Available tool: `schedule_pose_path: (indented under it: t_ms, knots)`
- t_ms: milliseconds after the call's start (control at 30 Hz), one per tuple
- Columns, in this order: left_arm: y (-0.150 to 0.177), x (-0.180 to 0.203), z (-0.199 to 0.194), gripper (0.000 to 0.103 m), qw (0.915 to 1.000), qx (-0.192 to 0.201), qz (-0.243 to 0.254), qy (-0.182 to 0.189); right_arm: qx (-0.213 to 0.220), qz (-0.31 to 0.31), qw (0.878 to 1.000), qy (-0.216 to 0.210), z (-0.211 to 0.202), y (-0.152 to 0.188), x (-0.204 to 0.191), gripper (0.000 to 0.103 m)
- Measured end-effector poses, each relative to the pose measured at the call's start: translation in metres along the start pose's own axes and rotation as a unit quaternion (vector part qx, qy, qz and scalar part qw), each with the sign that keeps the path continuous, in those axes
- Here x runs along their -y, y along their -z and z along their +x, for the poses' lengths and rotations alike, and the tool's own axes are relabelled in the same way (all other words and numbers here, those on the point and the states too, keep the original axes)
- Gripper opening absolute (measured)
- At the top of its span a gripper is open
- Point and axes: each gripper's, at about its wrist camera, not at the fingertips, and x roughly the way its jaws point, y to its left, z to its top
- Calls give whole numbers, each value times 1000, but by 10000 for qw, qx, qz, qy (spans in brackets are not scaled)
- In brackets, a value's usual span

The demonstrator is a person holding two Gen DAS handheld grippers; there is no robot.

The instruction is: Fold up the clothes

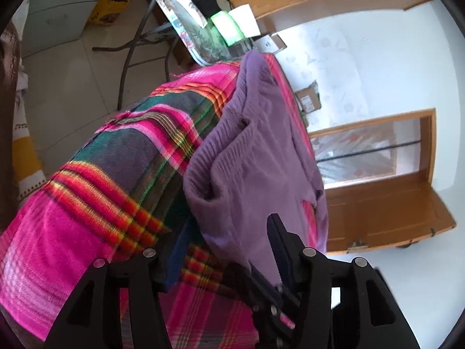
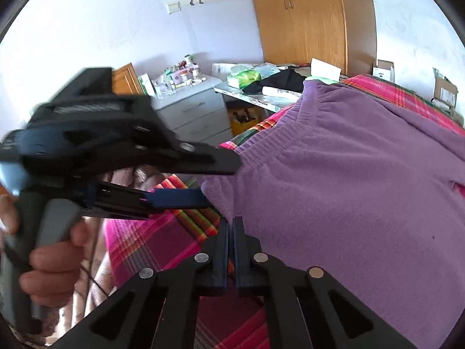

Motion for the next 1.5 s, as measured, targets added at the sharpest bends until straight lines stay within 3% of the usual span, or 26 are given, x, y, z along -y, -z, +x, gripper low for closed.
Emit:
schedule_pose_path:
  t_ms: [167, 233, 300, 333, 433, 567, 833, 1000, 1067, 1133, 1233, 1500]
  knots:
    - [-6, 1, 3, 51, 9998, 135, -142, -57, 22, 74, 10000, -36, -3, 2, 3, 3]
    - [-6, 1, 5, 38, 9997, 149, -166, -108, 30, 104, 9999, -50, -5, 3, 4, 3]
    - [-6, 1, 7, 15, 9998, 135, -89, -151, 39, 133, 9999, -64, -6, 4, 5, 3]
    - [-5, 1, 8, 13, 9998, 107, -63, -167, 43, 148, 9999, -71, -7, 5, 6, 3]
    - [-7, -2, 5, 12, 9997, 176, -73, -146, 45, 153, 9998, 75, -12, 8, 9, 8]
    - [-10, -4, -6, 11, 9996, 263, -68, 54, 49, 55, 9984, 569, -26, 18, 14, 39]
    - [-11, 17, -20, 11, 9986, 346, 98, 389, -40, -534, 9821, 1806, -51, 53, 15, 43]
    - [-8, 25, -25, 11, 9980, 379, 117, 502, -24, -154, 9750, 2216, -57, 59, 35, 43]
    - [-7, 24, -27, 11, 9978, 395, 106, 513, 17, -57, 9714, 2375, -61, 59, 39, 41]
    - [-6, 21, -28, 11, 9979, 410, 69, 496, 12, 35, 9652, 2613, -63, 58, 44, 17]
    - [-1, 17, -30, 11, 9981, 392, 58, 467, 97, 123, 9624, 2713, -68, 62, 45, 4]
    - [10, 5, -46, 11, 9980, 522, 61, 361, 237, -403, 9558, 2902, -77, 66, 19, 3]
